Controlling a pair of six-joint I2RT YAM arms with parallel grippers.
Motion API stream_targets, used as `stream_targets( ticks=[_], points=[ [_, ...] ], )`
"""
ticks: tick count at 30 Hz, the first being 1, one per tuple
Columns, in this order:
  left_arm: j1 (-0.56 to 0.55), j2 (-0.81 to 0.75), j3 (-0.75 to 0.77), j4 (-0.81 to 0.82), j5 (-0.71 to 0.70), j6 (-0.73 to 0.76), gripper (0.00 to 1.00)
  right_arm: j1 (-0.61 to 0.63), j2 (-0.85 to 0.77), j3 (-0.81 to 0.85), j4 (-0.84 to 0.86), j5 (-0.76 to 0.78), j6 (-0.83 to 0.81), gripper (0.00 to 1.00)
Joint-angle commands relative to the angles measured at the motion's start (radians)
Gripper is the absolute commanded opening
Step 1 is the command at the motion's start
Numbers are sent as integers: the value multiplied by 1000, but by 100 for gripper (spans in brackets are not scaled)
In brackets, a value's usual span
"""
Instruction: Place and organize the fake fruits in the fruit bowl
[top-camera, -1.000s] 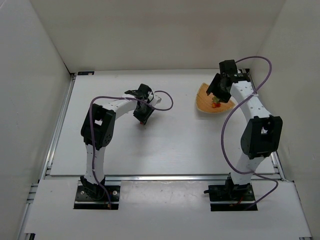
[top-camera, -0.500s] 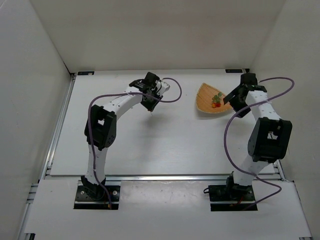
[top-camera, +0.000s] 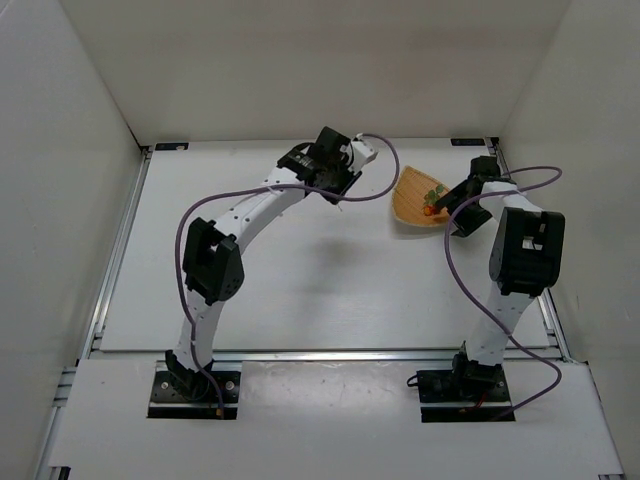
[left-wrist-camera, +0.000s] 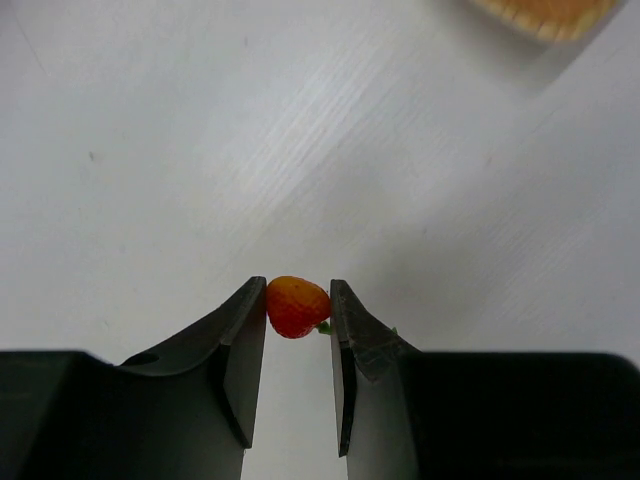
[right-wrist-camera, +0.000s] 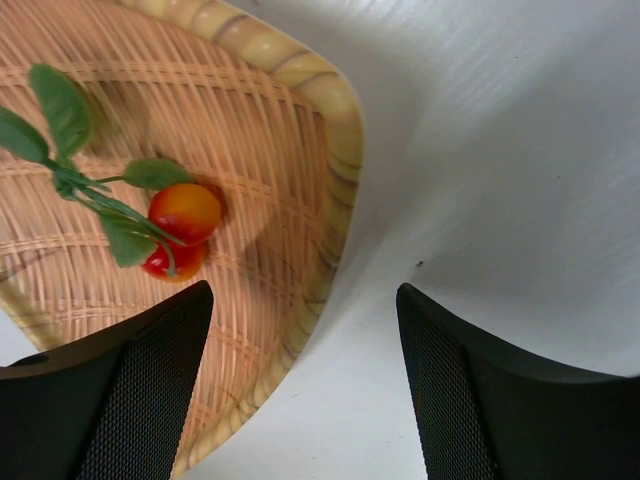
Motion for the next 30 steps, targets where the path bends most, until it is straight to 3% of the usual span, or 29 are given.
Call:
stream_targets(
  ticks=[1,8,17,22,24,25,27,30],
  points=[
    [-46,39,144,98,53,48,10,0,-34,27,45,-32,14,78],
    [-101,326,483,280,130,20,10,0,-139,-37,34,-14,14,78],
    [-124,451,472,532,200,-65,10,0,-333,-137,16,116,23,78],
    [-153,471,450,627,220,-28,13,0,-399,-158,5,147,2,78],
    [-162,471,438,627,220,-8,31,0,-410,-149,-18,162,-24,78],
    [-173,471,415,627,220,21,49,0,-410,-136,-30,178,-24,78],
    [-173,456,390,627,220,48,100,0,-410,-102,-70,230,-24,82],
    [-182,428,381,627,156,61,100,0,-446,-71,-94,267,-37,83]
  ],
)
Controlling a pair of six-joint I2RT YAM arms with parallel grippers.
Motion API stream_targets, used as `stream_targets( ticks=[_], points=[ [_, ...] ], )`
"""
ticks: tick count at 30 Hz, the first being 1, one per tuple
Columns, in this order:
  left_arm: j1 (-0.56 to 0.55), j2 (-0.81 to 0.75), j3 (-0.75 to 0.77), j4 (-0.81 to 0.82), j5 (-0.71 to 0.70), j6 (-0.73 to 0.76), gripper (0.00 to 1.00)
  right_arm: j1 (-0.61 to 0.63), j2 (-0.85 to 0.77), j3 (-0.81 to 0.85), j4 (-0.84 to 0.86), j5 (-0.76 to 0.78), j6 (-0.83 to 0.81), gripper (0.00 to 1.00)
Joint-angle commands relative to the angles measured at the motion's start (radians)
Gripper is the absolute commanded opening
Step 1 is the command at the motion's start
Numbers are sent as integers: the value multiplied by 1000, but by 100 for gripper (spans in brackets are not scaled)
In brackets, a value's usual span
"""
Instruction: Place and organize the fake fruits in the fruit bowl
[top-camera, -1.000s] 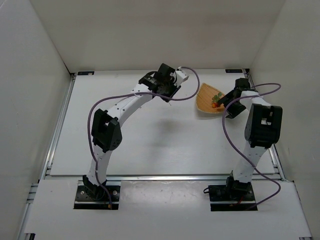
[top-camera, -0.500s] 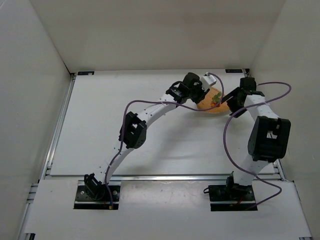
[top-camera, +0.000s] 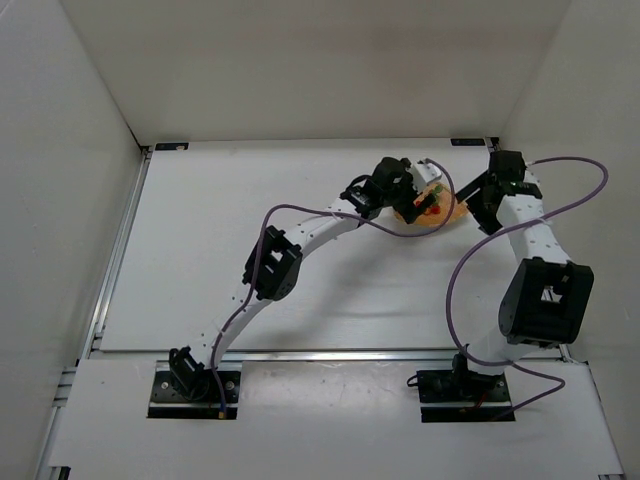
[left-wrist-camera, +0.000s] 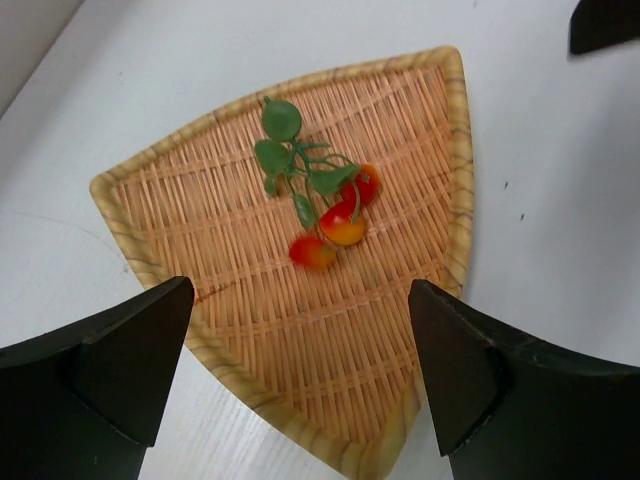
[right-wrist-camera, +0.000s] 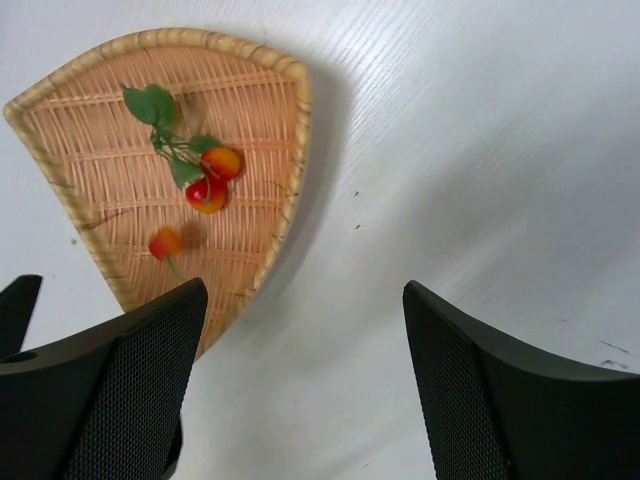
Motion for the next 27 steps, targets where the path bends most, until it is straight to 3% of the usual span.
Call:
stream_targets(
  ticks=[1,4,8,10,14,15,17,18,21,27],
  points=[
    [-20,-114,-18,21,-68,49,100,0,-79,75,-56,101,-22,83],
    [-9,-204,-50,21,-140,59,100,0,-155,75,-66,138,-22,83],
    [23,-391,-190,12,-371,144,100,0,-277,46,-92,169,-36,83],
    [49,-480,-263,-12,-438,171,100,0,-336,23,-120,169,-62,88],
    [158,-826,-581,-103,-510,203,100,0,-407,-12,-186,50,-157,99],
    [219,-893,-764,-114,-522,215,100,0,-430,-12,-195,25,-171,99],
    [328,-1078,-948,-141,-544,215,100,0,-449,-23,-247,-3,-182,99],
    [363,-1132,-1108,-158,-555,256,100,0,-462,-23,-264,-14,-182,99],
    [493,-1308,-1357,-235,-665,335,100,0,-508,-35,-303,-44,-182,99],
    [800,-1540,-1579,-420,-603,255,100,0,-619,-139,-293,-96,-182,99]
  ],
)
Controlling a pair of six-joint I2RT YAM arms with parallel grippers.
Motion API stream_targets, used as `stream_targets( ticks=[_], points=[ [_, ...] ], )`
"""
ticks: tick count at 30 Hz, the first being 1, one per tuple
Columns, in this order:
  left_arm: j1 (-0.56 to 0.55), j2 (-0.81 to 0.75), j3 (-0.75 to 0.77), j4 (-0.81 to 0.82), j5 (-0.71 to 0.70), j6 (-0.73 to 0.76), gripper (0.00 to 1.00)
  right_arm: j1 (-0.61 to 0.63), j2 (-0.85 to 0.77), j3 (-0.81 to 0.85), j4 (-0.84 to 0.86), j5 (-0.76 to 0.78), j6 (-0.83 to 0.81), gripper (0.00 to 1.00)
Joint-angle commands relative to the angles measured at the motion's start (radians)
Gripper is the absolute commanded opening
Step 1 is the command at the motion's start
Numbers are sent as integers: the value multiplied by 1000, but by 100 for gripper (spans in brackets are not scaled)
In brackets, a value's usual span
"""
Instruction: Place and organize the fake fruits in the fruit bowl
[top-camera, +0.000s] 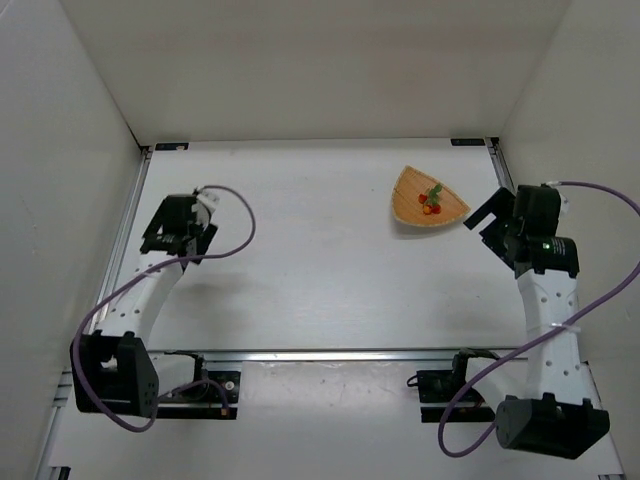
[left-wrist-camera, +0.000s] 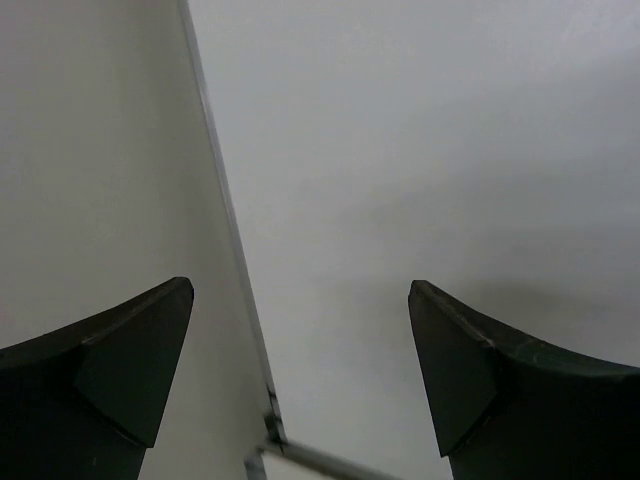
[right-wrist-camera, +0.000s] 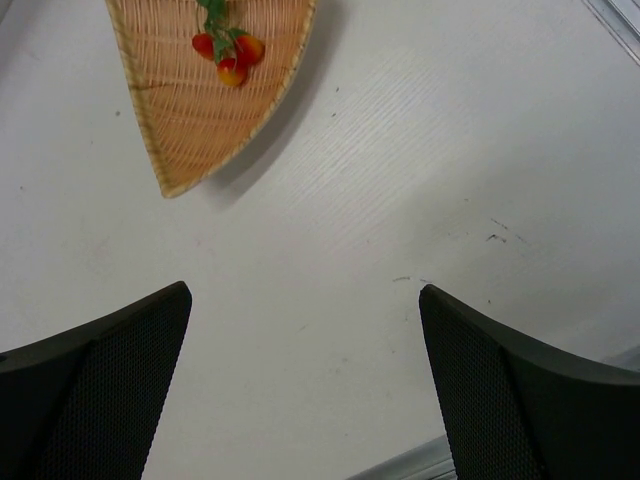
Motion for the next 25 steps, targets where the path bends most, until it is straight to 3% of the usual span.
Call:
stream_targets(
  ticks=[1,11,25],
  points=[
    [147,-126,-83,-184,69,-73,100,0,-58,-39,-20,-42,-36,99],
    [193,-300,-233,-272,144,-236,100,0,-119,-68,-66,-51,-62,99],
    [193,-309,-243,-300,180,-306,100,0,-188,-112,-96,-8,-71,99]
  ],
)
